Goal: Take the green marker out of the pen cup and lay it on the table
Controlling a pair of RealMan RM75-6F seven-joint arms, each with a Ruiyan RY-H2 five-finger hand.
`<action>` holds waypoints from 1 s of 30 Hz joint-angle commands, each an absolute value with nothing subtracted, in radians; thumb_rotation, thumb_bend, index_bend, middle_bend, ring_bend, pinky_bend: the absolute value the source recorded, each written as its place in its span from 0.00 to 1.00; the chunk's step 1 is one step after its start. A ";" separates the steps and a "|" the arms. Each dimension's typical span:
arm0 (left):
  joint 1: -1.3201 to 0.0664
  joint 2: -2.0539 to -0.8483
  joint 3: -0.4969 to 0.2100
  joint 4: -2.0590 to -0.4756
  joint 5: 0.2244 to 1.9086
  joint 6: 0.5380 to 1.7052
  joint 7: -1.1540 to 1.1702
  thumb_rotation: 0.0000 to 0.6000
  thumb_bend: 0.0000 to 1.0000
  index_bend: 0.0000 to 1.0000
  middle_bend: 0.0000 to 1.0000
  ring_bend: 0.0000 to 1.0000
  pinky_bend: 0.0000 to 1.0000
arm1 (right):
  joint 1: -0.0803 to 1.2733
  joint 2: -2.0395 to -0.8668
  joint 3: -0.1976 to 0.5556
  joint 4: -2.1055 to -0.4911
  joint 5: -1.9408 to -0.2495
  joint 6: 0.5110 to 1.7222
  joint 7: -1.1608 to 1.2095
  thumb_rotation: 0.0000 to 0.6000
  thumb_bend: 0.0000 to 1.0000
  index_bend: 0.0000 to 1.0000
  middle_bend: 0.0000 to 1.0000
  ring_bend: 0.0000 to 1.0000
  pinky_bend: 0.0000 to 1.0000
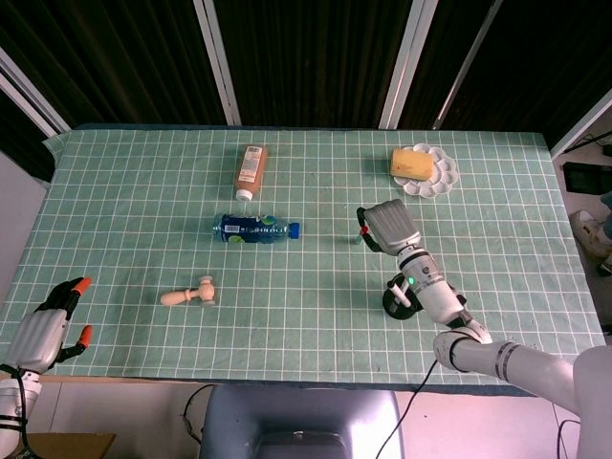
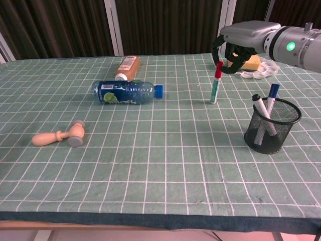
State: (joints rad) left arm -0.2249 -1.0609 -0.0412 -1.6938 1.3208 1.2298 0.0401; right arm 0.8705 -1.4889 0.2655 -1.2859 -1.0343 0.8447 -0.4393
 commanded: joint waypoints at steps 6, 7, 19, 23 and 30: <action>-0.227 -1.061 -0.040 -1.695 1.321 1.226 0.045 1.00 0.47 0.07 0.03 0.03 0.29 | 0.857 -1.450 0.252 -1.310 -1.068 0.825 -0.344 1.00 0.40 0.31 1.00 1.00 0.99; -0.227 -1.062 -0.040 -1.695 1.320 1.225 0.047 1.00 0.47 0.07 0.03 0.03 0.29 | 0.855 -1.445 0.250 -1.313 -1.072 0.823 -0.333 1.00 0.36 0.26 1.00 1.00 0.99; -0.227 -1.062 -0.041 -1.695 1.317 1.225 0.048 1.00 0.47 0.07 0.03 0.03 0.29 | 0.790 -1.377 0.238 -1.371 -1.209 0.899 -0.106 1.00 0.21 0.11 1.00 1.00 0.96; -0.227 -1.063 -0.040 -1.696 1.317 1.224 0.053 1.00 0.47 0.08 0.03 0.03 0.29 | 0.708 -1.312 0.239 -1.432 -1.303 1.043 0.028 1.00 0.21 0.19 1.00 1.00 0.94; -0.230 -1.070 -0.040 -1.692 1.316 1.223 0.071 1.00 0.47 0.08 0.03 0.03 0.29 | 0.486 -1.178 0.194 -1.549 -1.350 1.310 0.144 1.00 0.21 0.32 0.75 0.72 0.73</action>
State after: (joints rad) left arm -0.2299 -1.0690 -0.0398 -1.6928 1.3167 1.2235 0.0704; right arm 0.5909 -1.2513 0.2211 -1.4812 -1.3227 1.2124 0.0888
